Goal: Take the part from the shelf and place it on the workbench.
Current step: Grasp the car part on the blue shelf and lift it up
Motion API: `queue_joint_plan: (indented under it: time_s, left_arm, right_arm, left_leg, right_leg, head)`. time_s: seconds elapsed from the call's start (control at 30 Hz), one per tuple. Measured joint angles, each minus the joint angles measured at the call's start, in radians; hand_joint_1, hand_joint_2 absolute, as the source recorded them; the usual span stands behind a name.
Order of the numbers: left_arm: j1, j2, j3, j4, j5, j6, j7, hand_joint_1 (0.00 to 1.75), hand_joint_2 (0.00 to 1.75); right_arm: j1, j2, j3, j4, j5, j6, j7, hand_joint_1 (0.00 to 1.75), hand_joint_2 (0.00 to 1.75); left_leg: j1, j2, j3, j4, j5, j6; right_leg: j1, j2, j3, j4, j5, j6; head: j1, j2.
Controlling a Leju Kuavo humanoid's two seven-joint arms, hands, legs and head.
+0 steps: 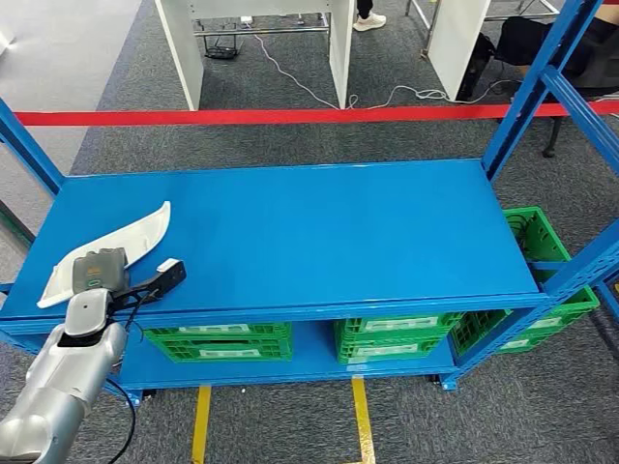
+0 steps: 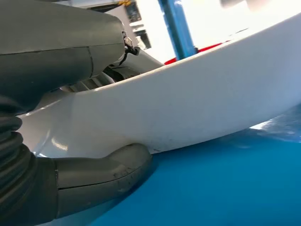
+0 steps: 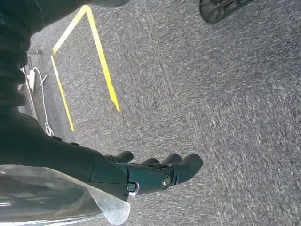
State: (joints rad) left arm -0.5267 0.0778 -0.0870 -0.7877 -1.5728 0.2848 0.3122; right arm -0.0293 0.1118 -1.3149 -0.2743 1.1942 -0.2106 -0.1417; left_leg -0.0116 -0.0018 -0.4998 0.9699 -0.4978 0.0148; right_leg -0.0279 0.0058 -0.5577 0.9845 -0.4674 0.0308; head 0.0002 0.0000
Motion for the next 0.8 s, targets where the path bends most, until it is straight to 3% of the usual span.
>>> queue_joint_plan:
  time_s: [0.33, 0.7, 0.8]
  left_arm:
    - [0.025, 0.0, -0.001, -0.01, 0.056, 0.081, -0.109, 1.75, 1.75]
    - [0.039, 0.0, -0.001, -0.027, 0.072, 0.088, -0.123, 1.75, 1.75]
    - [0.056, -0.003, 0.006, -0.05, 0.185, 0.106, -0.214, 1.75, 1.75]
  right_arm:
    - [0.0, 0.0, -0.011, 0.0, 0.006, 0.0, -0.007, 0.0, 1.75]
    - [0.0, 0.0, -0.024, 0.0, 0.01, 0.0, -0.008, 0.0, 1.75]
    - [0.0, 0.0, -0.025, 0.0, 0.013, -0.001, -0.01, 0.0, 1.75]
  left_leg:
    - [0.0, 0.0, 0.0, 0.0, 0.0, 0.0]
    - [0.0, 0.0, 0.0, 0.0, 0.0, 0.0]
    - [0.0, 0.0, 0.0, 0.0, 0.0, 0.0]
  right_leg:
    - [0.0, 0.0, 0.0, 0.0, 0.0, 0.0]
    - [0.0, 0.0, 0.0, 0.0, 0.0, 0.0]
    - [0.0, 0.0, 0.0, 0.0, 0.0, 0.0]
  head:
    - [0.0, 0.0]
    - [0.0, 0.0]
    - [0.0, 0.0]
